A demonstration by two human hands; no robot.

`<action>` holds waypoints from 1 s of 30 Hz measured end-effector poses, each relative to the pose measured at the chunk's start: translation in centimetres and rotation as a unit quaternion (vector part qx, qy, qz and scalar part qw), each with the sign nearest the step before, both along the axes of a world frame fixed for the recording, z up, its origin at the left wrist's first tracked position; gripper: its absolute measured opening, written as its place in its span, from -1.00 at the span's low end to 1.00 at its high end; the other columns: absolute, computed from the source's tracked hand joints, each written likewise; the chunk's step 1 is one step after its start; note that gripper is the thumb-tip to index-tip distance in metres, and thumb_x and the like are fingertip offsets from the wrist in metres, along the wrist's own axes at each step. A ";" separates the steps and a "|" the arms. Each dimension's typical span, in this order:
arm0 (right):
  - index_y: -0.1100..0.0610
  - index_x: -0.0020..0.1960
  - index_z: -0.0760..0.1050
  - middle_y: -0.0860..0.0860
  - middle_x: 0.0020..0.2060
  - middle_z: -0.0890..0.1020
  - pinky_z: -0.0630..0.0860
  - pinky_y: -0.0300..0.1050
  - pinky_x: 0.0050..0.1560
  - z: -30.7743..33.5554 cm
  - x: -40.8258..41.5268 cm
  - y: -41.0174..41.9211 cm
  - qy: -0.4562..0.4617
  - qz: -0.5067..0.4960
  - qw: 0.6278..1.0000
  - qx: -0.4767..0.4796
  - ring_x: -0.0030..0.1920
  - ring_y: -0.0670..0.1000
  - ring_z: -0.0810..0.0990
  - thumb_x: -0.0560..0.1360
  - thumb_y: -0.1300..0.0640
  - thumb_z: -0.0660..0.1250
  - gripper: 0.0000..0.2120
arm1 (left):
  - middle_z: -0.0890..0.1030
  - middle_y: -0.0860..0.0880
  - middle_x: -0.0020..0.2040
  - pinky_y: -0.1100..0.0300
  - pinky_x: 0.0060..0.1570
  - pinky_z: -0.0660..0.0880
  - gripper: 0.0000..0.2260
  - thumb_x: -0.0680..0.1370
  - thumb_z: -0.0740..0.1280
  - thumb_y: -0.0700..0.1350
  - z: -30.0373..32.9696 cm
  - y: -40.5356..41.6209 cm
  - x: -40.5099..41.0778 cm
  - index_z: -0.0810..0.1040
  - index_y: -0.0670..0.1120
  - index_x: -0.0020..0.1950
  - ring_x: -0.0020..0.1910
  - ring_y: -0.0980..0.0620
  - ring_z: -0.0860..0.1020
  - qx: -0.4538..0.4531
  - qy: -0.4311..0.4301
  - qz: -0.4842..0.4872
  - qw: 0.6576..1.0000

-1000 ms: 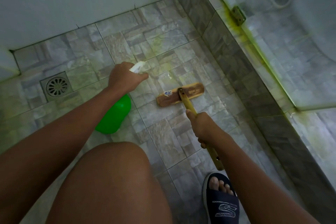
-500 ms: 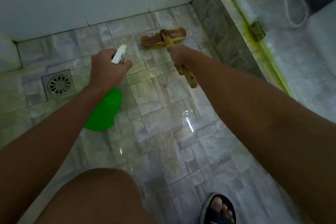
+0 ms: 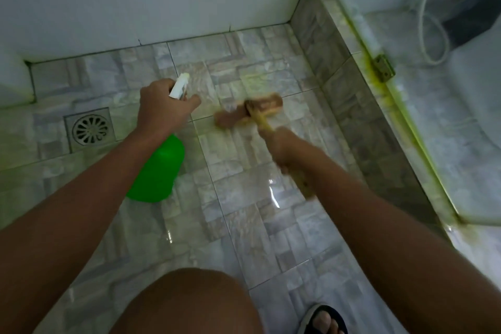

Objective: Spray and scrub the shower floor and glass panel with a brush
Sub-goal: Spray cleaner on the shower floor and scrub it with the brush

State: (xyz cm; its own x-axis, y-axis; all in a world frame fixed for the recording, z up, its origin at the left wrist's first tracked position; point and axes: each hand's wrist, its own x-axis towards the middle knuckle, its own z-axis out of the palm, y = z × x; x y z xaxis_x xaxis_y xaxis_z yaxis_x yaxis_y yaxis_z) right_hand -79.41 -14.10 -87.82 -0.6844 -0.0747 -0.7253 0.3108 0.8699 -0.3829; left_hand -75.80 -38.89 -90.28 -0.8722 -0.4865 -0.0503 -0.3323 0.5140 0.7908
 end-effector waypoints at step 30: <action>0.17 0.08 0.33 0.11 -0.14 0.49 0.38 -0.18 -0.64 -0.9 11.7 -0.5 0.010 0.023 0.999 -0.032 -0.36 0.06 0.49 0.66 -0.19 -0.01 -0.58 | 0.65 -0.09 -0.23 -0.04 -0.22 0.56 -0.50 0.19 0.36 0.30 -1.6 -0.5 6.3 0.61 -0.12 -0.21 -0.29 -0.05 0.60 -0.004 -0.185 -0.087 0.979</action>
